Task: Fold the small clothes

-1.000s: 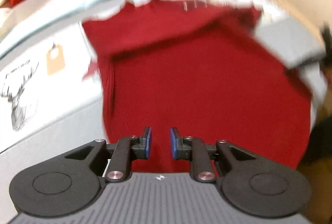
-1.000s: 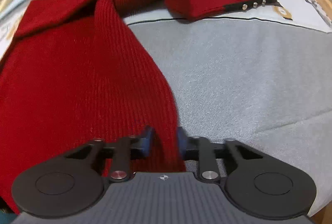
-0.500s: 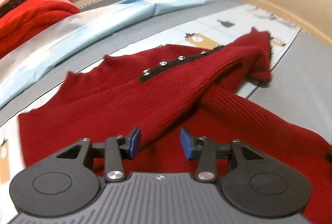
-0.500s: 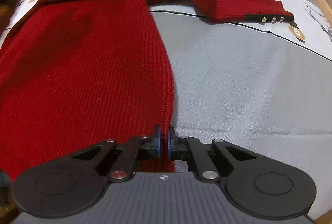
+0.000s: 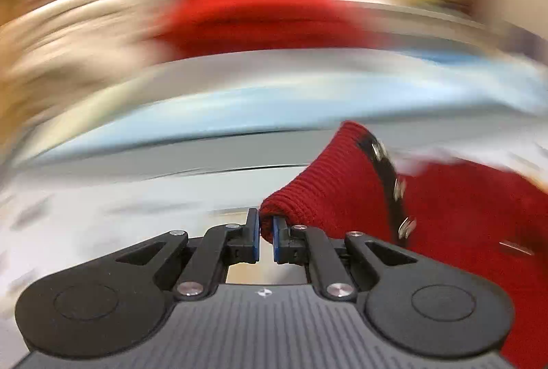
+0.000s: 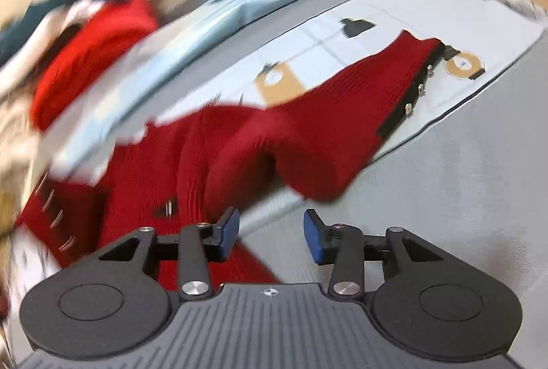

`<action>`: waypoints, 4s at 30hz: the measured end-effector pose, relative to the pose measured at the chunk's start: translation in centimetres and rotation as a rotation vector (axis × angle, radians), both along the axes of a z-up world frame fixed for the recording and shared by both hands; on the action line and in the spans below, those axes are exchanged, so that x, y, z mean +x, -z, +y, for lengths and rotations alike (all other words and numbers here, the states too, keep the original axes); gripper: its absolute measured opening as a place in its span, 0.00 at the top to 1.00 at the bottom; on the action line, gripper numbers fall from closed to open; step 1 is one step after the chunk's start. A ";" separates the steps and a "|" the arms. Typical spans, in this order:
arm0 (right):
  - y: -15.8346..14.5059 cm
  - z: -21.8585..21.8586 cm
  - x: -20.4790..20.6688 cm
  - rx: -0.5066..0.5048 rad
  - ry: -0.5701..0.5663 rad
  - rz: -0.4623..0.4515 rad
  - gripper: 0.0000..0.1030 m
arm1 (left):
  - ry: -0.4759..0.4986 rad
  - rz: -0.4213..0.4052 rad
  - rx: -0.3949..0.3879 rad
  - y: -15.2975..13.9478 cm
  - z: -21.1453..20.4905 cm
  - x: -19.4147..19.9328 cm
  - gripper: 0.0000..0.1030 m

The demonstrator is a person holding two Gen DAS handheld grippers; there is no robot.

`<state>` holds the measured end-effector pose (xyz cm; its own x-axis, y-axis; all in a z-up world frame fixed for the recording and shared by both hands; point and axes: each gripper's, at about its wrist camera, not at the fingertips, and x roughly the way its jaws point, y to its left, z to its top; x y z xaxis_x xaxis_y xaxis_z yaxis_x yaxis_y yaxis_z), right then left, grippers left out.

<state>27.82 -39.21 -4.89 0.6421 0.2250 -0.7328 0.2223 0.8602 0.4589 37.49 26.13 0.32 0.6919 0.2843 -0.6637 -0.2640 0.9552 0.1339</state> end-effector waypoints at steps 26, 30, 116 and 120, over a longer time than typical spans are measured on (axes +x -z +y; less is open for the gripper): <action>-1.2 2.3 5.1 -0.234 0.224 -0.248 0.87 | 0.070 0.093 -0.188 0.9 -3.5 -4.6 0.61; 2.9 -0.1 4.8 -0.226 0.258 0.005 0.85 | 0.068 0.146 -0.169 1.9 -3.5 -3.8 0.61; 4.1 2.8 -17.3 -0.174 -0.134 0.245 0.90 | 0.193 0.453 -0.371 6.9 -5.0 -29.4 0.94; 6.8 3.4 -16.6 -0.293 -0.168 0.348 0.87 | 0.163 0.609 -0.308 10.6 -6.3 -28.8 0.91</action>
